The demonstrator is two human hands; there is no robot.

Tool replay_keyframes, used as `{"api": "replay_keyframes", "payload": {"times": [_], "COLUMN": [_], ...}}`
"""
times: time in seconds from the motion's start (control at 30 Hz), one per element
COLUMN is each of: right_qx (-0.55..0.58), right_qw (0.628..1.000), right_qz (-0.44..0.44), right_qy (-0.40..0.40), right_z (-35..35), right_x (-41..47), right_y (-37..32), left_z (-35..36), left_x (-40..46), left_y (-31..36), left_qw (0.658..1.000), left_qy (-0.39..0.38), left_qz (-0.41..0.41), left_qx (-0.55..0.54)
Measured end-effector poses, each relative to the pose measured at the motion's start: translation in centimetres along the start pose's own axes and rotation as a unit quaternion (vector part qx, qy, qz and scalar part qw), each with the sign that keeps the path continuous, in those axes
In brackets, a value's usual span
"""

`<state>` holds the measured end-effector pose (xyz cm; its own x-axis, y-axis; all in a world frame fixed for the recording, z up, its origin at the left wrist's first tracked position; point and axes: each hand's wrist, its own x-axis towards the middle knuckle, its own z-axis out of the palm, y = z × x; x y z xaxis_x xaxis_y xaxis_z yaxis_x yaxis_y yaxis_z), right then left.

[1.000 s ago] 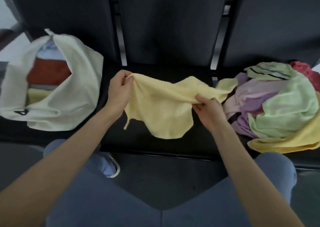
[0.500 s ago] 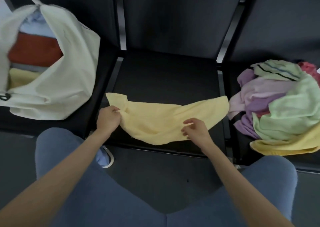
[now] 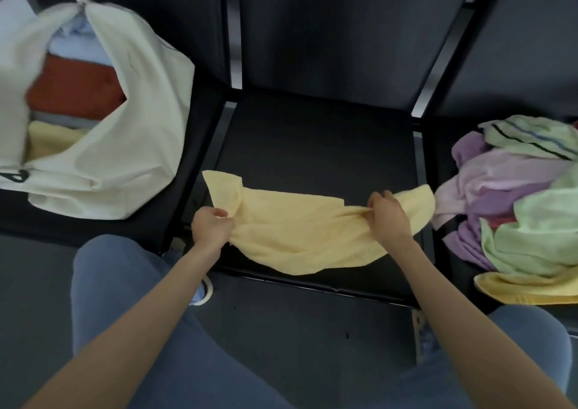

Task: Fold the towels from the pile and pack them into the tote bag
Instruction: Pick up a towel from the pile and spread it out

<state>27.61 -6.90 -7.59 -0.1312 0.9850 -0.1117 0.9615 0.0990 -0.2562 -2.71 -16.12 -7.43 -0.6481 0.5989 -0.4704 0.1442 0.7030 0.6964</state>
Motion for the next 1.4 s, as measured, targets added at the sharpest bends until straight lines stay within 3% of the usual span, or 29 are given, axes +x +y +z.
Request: {"api": "replay_keyframes", "payload": {"times": [0.07,0.17,0.23,0.3,0.4,0.47,0.57,0.63,0.7,0.8,0.87,0.93,1.0,1.1,1.2,1.3,1.4], "right_qx": [0.082,0.234,0.245,0.202,0.128,0.103,0.086,0.086,0.101,0.125,0.120,0.101,0.107,0.130,0.140,0.118,0.128], "right_qw": [0.993,0.940,0.919,0.933,0.976,0.985,0.986,0.984,0.980,0.969,0.972,0.984,0.991,0.989,0.964,0.961,0.964], "right_qz": [0.016,0.005,-0.039,-0.070,-0.094,-0.115,-0.128,-0.132,-0.146,-0.180,-0.186,-0.147,-0.064,0.064,0.189,0.236,0.223], "right_qy": [0.088,0.248,0.307,0.288,0.151,0.074,0.062,0.079,0.094,0.112,0.073,-0.005,-0.052,0.037,0.123,0.078,0.069], "right_z": [-1.0,-3.2,-3.5,-2.8,-0.6,0.7,1.4,1.2,0.8,0.5,0.3,-0.1,-0.4,-0.8,-1.3,-1.1,-1.0], "right_x": [-0.7,-3.5,-5.8,-7.6,-9.3,-10.1,-10.6,-10.8,-11.0,-11.5,-11.9,-11.9,-11.4,-9.7,-7.2,-5.1,-4.5], "right_y": [-0.3,-1.0,-0.6,0.6,2.6,3.1,3.0,2.6,2.0,1.0,0.7,0.8,1.0,0.9,0.7,1.1,1.1], "left_z": [-0.3,-1.3,-2.0,-2.5,-2.8,-2.6,-2.2,-1.7,-0.8,0.8,1.8,2.6,3.0,2.8,2.5,1.8,0.9], "left_x": [-0.7,-1.6,-1.9,-1.7,-0.9,-0.2,-0.3,-1.5,-2.7,-4.1,-4.6,-5.1,-5.3,-4.9,-4.4,-3.8,-3.4], "left_y": [0.7,2.2,2.8,2.8,1.7,0.4,-0.8,-1.2,-1.4,-1.3,-1.5,-1.8,-2.0,-2.2,-2.1,-1.5,-0.9], "left_qw": [0.997,0.989,0.981,0.978,0.989,0.996,0.996,0.975,0.953,0.913,0.860,0.822,0.814,0.804,0.796,0.793,0.837], "left_qy": [0.021,0.050,0.071,0.088,0.084,0.049,0.048,0.093,0.087,-0.094,-0.193,-0.228,-0.225,-0.203,-0.221,-0.280,-0.255], "left_qz": [0.028,0.103,0.148,0.160,0.114,0.068,0.042,0.108,0.226,0.354,0.417,0.452,0.462,0.477,0.468,0.425,0.386], "left_qx": [-0.063,-0.097,-0.105,-0.105,-0.051,-0.018,0.062,0.168,0.183,0.181,0.221,0.260,0.272,0.293,0.314,0.335,0.293]}}
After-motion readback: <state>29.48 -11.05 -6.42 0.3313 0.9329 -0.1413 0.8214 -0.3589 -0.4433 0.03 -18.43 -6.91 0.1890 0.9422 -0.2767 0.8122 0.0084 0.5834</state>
